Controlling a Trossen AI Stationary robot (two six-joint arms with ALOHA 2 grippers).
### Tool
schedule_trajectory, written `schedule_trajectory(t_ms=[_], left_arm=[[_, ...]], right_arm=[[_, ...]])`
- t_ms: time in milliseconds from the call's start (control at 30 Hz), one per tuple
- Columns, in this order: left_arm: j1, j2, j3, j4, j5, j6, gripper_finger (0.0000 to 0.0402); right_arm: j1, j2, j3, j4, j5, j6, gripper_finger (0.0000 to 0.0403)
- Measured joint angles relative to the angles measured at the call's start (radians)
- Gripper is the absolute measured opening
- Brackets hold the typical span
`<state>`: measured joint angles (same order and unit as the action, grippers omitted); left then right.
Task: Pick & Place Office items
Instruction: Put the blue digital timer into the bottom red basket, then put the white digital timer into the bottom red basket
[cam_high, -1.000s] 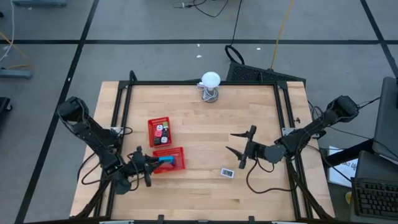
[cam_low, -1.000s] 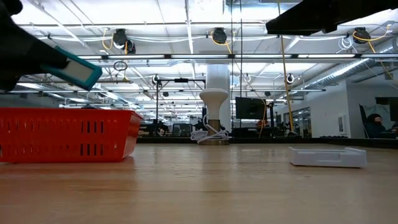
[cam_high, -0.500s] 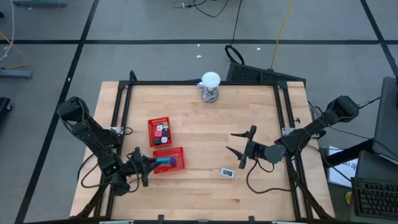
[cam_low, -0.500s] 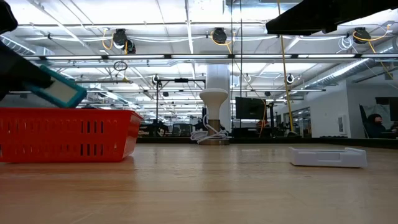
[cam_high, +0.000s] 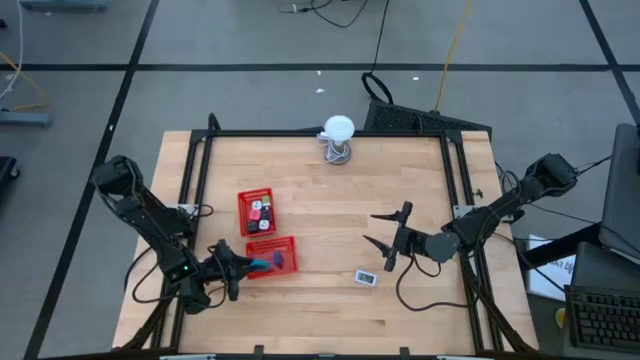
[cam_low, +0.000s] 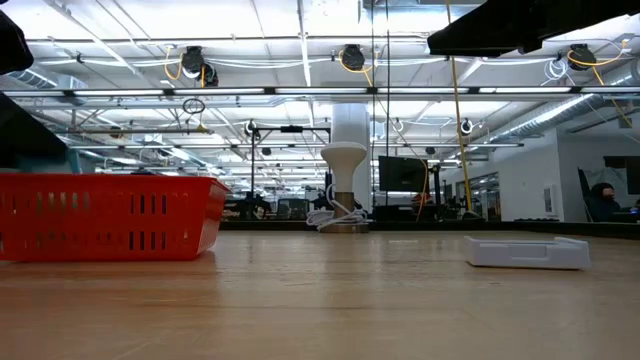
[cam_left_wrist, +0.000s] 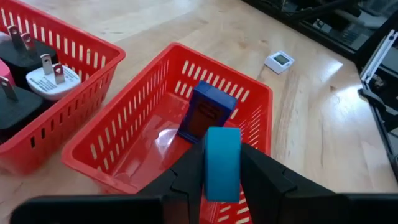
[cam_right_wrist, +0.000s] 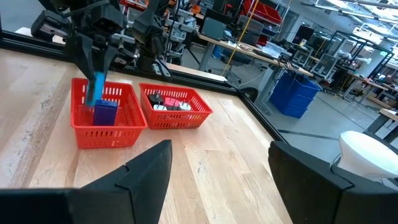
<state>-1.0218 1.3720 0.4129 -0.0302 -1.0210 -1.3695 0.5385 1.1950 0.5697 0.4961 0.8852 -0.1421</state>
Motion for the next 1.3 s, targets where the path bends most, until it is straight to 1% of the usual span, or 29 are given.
schedule_trajectory(t_ms=[133, 233, 300, 433, 533, 667, 833, 967, 1067, 1167, 1300], left_arm=[[0.001, 0.0, 0.0, 0.021, -0.001, -0.002, 0.0112], [0.001, 0.0, 0.0, 0.027, -0.001, -0.001, 0.0121], [0.001, 0.0, 0.0, 0.027, -0.001, -0.001, 0.0127], [0.001, 0.0, 0.0, 0.028, -0.002, -0.001, 0.0138], [0.001, 0.0, 0.0, 0.047, -0.014, -0.001, 0.0146], [0.001, 0.0, 0.0, 0.108, -0.068, 0.001, 0.0155], [0.018, 0.0, 0.0, 0.2, -0.155, 0.036, 0.0167], [0.057, 0.0, 0.0, 0.304, -0.163, 0.099, 0.0177], [0.089, 0.0, 0.001, 0.369, -0.137, 0.193, 0.0184], [0.12, 0.0, 0.001, 0.427, -0.131, 0.293, 0.0189], [0.163, 0.0, 0.001, 0.498, -0.131, 0.377, 0.0197]], right_arm=[[0.0, 0.0, 0.0, 0.0, 0.0, 0.006, 0.0254], [0.0, 0.0, 0.0, -0.001, -0.02, 0.062, 0.0254], [0.0, 0.0, 0.001, -0.004, -0.096, 0.11, 0.0254], [0.0, 0.015, 0.002, 0.0, -0.317, 0.25, 0.0254], [0.007, 0.07, 0.002, -0.024, -0.406, 0.381, 0.0254], [0.029, 0.214, 0.002, -0.023, -0.418, 0.532, 0.0254], [0.057, 0.363, 0.002, -0.034, -0.419, 0.572, 0.0254], [0.081, 0.407, 0.002, -0.031, -0.447, 0.621, 0.0254], [0.098, 0.425, 0.002, -0.035, -0.448, 0.628, 0.0254], [0.108, 0.446, 0.002, -0.045, -0.452, 0.637, 0.0254], [0.105, 0.489, 0.002, -0.069, -0.491, 0.637, 0.0254]])
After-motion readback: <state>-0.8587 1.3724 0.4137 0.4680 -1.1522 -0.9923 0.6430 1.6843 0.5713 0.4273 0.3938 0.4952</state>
